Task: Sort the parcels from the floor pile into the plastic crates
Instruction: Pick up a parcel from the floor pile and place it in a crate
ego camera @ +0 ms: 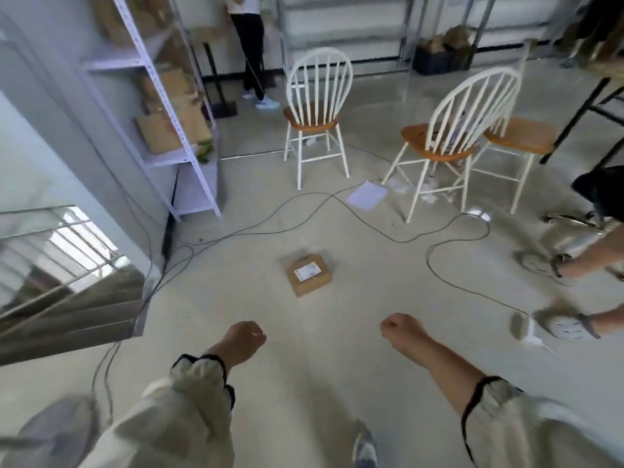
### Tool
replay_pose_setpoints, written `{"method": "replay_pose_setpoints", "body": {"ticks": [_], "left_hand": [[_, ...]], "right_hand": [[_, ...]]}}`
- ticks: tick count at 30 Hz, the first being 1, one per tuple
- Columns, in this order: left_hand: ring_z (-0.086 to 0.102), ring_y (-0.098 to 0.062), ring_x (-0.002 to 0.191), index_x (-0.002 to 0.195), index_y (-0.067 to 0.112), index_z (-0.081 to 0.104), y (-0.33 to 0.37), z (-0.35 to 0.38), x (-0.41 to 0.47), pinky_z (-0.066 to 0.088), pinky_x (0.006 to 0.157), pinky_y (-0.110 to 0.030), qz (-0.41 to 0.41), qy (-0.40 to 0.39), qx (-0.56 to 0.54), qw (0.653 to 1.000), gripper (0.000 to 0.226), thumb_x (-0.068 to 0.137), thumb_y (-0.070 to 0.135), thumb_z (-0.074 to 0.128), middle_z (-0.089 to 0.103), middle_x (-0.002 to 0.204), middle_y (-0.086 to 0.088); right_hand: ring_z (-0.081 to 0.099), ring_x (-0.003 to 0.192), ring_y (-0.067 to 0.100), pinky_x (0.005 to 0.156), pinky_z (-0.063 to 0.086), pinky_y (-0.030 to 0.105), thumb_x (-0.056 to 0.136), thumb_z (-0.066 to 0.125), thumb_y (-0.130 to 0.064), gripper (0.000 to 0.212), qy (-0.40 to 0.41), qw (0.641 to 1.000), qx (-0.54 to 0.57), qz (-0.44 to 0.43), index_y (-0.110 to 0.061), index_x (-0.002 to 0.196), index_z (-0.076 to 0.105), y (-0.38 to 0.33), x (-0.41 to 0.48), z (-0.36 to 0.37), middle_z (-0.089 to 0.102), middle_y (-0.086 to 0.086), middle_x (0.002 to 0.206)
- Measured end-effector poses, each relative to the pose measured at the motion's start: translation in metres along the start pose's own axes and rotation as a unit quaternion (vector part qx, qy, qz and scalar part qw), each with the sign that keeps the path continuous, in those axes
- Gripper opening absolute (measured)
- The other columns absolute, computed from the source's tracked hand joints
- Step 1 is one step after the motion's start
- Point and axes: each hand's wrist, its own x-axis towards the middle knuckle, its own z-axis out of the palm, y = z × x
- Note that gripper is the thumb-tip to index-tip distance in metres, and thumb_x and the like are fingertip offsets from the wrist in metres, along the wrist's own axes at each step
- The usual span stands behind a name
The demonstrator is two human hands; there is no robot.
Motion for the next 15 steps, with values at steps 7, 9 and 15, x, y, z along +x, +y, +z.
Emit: {"method": "replay_pose_setpoints", "body": {"ticks": [7,9,15], "left_hand": [[0.063,-0.027,0.101,0.111,0.015,0.067,0.046,-0.017,0.078,0.045,0.078,-0.024,-0.054,0.027,-0.095,0.994,0.026,0.091,0.029,0.058,0.068,0.11,-0.01],[0.061,-0.024,0.104,0.112,0.017,0.066,0.059,-0.022,0.106,0.042,0.079,-0.022,-0.058,0.03,-0.102,0.993,0.027,0.092,0.031,0.056,0.067,0.113,-0.008],[0.062,-0.022,0.101,0.113,0.017,0.066,0.09,-0.028,0.221,0.041,0.076,-0.019,-0.081,0.029,-0.143,0.986,0.027,0.092,0.03,0.056,0.067,0.112,-0.006]], "right_hand": [[0.054,0.079,0.023,0.068,0.038,0.027,0.089,0.047,-0.014,0.017,-0.086,0.991,-0.092,-0.041,-0.008,0.079,0.06,-0.07,0.136,-0.022,0.061,0.016,0.085],[0.053,0.075,0.023,0.067,0.038,0.027,0.088,0.047,-0.012,0.016,-0.105,0.99,-0.083,-0.039,-0.007,0.078,0.059,-0.084,0.172,-0.019,0.059,0.013,0.082],[0.051,0.071,0.022,0.064,0.037,0.028,0.088,0.047,-0.015,0.018,-0.122,0.991,-0.046,-0.02,-0.009,0.073,0.055,-0.107,0.295,-0.005,0.056,0.009,0.077]]}}
